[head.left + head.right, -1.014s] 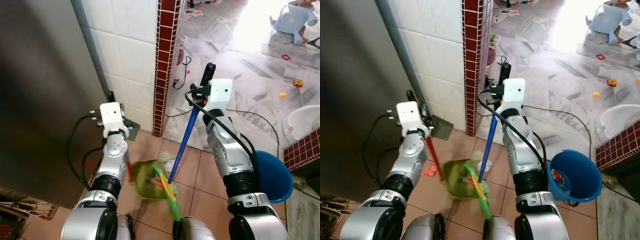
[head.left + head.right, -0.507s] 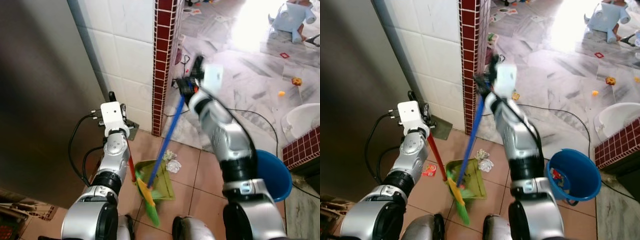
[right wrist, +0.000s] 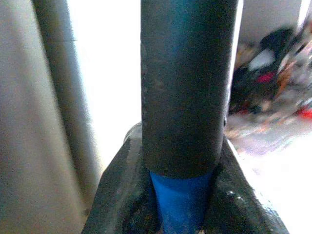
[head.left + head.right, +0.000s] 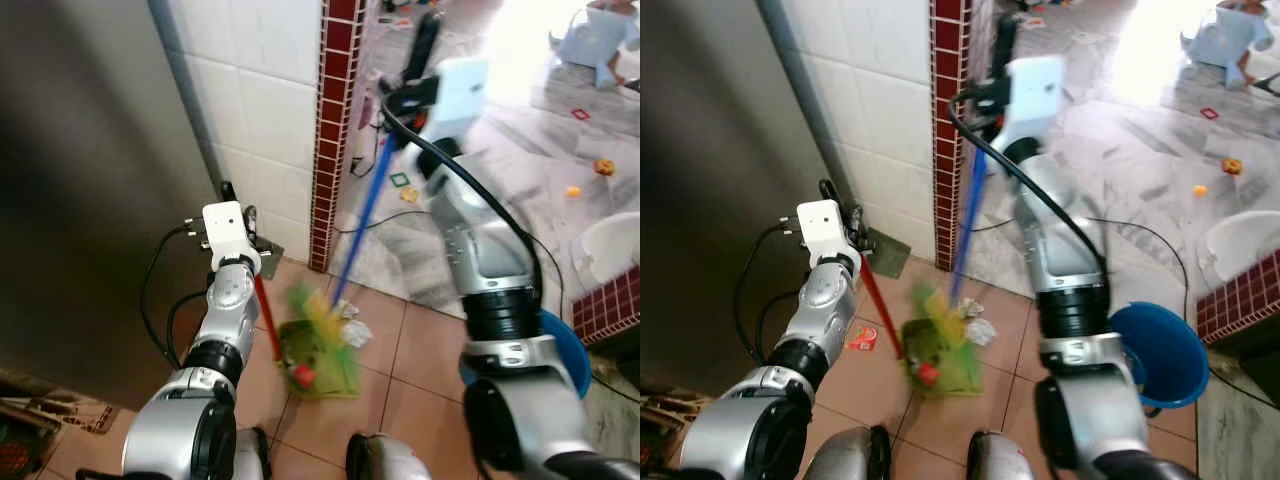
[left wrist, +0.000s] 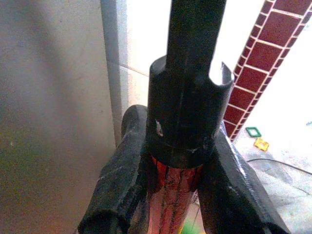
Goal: Sweep floor
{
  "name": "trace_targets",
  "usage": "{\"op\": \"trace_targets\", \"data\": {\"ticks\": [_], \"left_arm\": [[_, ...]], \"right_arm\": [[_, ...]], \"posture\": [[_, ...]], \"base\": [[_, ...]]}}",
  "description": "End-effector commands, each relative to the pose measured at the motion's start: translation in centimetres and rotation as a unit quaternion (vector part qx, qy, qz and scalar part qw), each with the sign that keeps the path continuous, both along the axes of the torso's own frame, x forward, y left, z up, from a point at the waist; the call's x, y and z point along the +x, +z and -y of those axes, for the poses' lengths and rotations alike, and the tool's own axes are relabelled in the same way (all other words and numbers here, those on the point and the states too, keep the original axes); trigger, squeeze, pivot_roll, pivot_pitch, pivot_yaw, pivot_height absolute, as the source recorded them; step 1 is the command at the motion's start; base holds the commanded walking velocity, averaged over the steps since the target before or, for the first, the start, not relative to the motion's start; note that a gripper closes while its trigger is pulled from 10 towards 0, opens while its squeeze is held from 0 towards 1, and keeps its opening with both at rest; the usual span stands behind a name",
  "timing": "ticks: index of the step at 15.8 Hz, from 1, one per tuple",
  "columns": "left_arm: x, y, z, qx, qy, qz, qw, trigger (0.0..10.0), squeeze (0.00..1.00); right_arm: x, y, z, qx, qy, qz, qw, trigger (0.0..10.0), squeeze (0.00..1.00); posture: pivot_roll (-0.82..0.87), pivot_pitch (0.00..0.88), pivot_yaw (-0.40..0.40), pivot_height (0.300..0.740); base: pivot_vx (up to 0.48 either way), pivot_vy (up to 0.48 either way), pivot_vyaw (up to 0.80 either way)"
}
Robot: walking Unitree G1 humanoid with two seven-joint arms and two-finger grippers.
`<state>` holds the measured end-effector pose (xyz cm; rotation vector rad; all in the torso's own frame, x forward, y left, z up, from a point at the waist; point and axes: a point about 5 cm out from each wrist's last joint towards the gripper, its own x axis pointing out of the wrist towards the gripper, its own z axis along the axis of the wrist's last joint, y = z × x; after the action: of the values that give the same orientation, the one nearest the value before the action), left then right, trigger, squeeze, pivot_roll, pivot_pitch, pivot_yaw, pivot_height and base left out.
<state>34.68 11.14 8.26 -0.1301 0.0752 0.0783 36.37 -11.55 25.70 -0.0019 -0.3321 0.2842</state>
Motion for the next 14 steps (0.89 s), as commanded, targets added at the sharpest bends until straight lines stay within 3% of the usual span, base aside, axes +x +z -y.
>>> {"op": "trace_targets", "data": {"ticks": [1, 5, 8, 11, 14], "left_arm": [[-0.5, -0.7, 1.2, -0.019, -0.020, -0.018, 0.999, 10.0, 0.00], [-0.8, 0.3, 0.2, -0.004, -0.014, 0.014, 1.000, 10.0, 0.00], [-2.3, 2.3, -2.1, -0.006, -0.001, 0.061, 0.998, 10.0, 0.00], [-3.6, 5.2, -3.2, 0.020, 0.021, 0.106, 0.994, 10.0, 0.00], [-4.5, 6.9, -3.0, 0.022, 0.009, 0.127, 0.992, 10.0, 0.00]], "right_arm": [[-0.3, 1.9, 0.1, -0.005, -0.009, 0.050, 0.999, 10.0, 0.00], [-0.5, 0.7, 1.7, -0.039, -0.054, 0.060, 0.996, 10.0, 0.00], [-0.2, -0.1, 3.5, -0.060, -0.107, 0.063, 0.990, 10.0, 0.00], [-0.1, -0.8, 3.9, -0.065, -0.126, 0.060, 0.988, 10.0, 0.00], [-0.2, -1.8, 3.8, -0.076, -0.137, 0.050, 0.986, 10.0, 0.00]], "posture": [[-0.08, 0.109, -0.010, 0.740], [-0.08, 0.117, 0.001, 0.740], [-0.06, 0.122, 0.007, 0.740], [-0.04, 0.120, 0.008, 0.740], [-0.04, 0.115, 0.007, 0.740]], "base": [[0.000, 0.000, 0.00], [0.000, 0.000, 0.00], [0.000, 0.000, 0.00], [0.000, 0.000, 0.00], [0.000, 0.000, 0.00]]}}
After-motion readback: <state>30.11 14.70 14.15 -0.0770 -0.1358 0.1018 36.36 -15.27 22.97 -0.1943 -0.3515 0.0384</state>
